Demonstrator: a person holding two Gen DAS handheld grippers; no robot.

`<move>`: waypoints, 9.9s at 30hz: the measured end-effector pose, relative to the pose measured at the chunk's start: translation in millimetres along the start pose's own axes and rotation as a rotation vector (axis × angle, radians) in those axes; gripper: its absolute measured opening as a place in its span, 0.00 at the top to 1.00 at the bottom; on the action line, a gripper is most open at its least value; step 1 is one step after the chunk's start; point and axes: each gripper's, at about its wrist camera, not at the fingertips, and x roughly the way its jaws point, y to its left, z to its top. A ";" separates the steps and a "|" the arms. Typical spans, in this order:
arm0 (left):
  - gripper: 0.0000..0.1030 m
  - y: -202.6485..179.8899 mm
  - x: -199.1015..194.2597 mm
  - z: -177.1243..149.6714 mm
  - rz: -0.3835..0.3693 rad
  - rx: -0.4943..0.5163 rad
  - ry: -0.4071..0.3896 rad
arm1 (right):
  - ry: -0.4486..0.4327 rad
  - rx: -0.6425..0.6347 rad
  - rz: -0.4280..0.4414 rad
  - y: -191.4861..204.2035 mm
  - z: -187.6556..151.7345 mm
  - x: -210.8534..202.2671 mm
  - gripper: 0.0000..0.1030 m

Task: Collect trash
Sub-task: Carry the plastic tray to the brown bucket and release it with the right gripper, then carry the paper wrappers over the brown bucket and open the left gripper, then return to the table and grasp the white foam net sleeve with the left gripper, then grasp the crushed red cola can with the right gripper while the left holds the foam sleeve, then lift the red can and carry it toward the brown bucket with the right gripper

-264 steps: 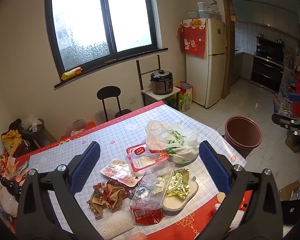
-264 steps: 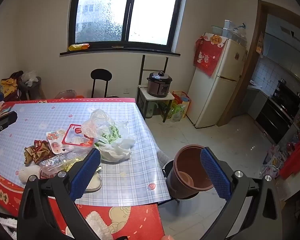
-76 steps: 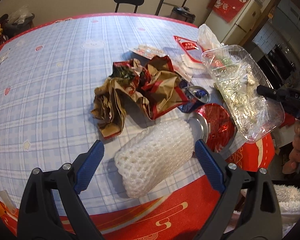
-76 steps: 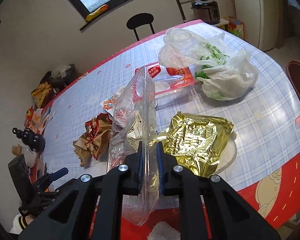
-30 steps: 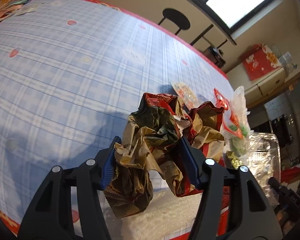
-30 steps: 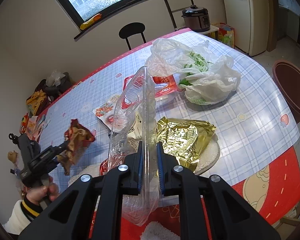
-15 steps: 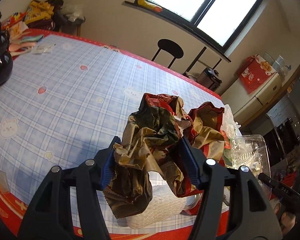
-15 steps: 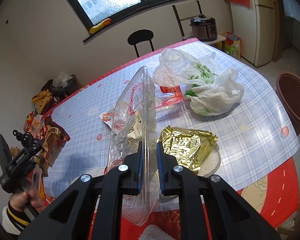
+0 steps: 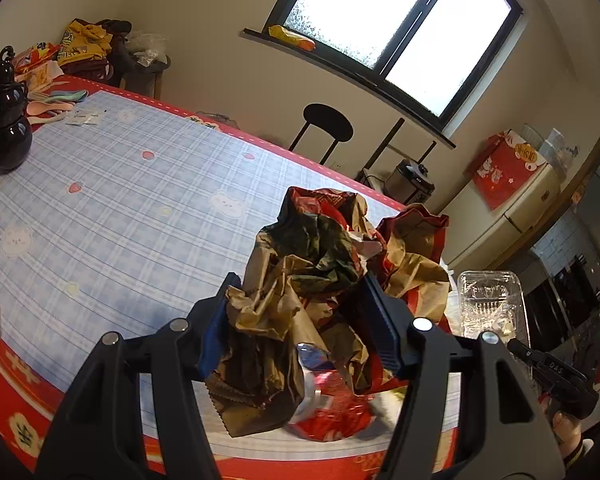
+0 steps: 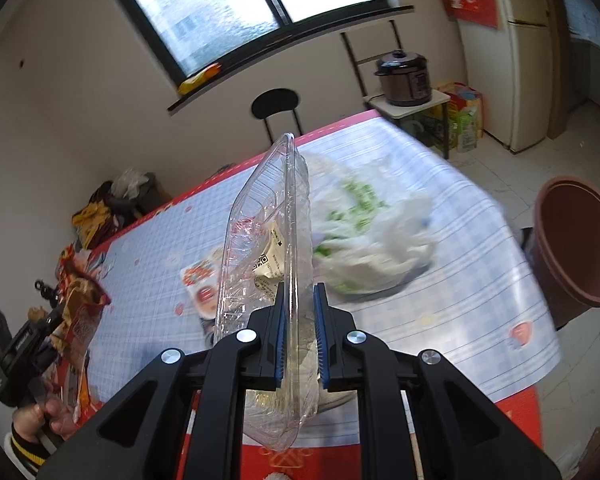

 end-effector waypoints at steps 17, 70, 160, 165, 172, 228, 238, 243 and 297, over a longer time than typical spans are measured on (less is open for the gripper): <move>0.40 -143.7 25.1 -38.5 -0.040 0.086 0.009 | -0.098 0.185 -0.438 -274.3 81.3 -50.9 0.87; 0.15 -600.7 222.7 -191.3 -0.524 0.690 0.324 | -0.334 0.158 -0.740 -328.4 37.8 -269.7 0.05; 0.05 24.1 99.1 -133.8 0.126 0.854 0.377 | 0.278 -0.268 -0.154 66.2 -52.7 58.8 0.05; 0.21 20.9 112.8 -136.6 0.102 0.852 0.412 | 0.322 -0.340 -0.129 70.5 -61.1 73.8 0.05; 0.55 38.5 112.5 -127.2 0.027 0.622 0.424 | 0.389 -0.447 -0.097 79.2 -68.3 100.6 0.14; 0.58 48.1 30.1 -101.9 -0.131 0.121 0.200 | 0.488 -0.521 -0.009 69.4 -68.7 158.8 0.85; 0.58 39.6 32.5 -100.1 -0.136 0.135 0.205 | 0.469 -0.445 0.036 60.1 -66.4 137.3 0.89; 0.58 44.0 32.4 -98.5 -0.119 0.119 0.202 | 0.519 -0.551 0.148 100.7 -88.2 134.0 0.43; 0.58 -37.4 -11.5 -25.7 -0.176 0.248 0.076 | 0.090 -0.508 0.190 101.9 -0.1 24.9 0.81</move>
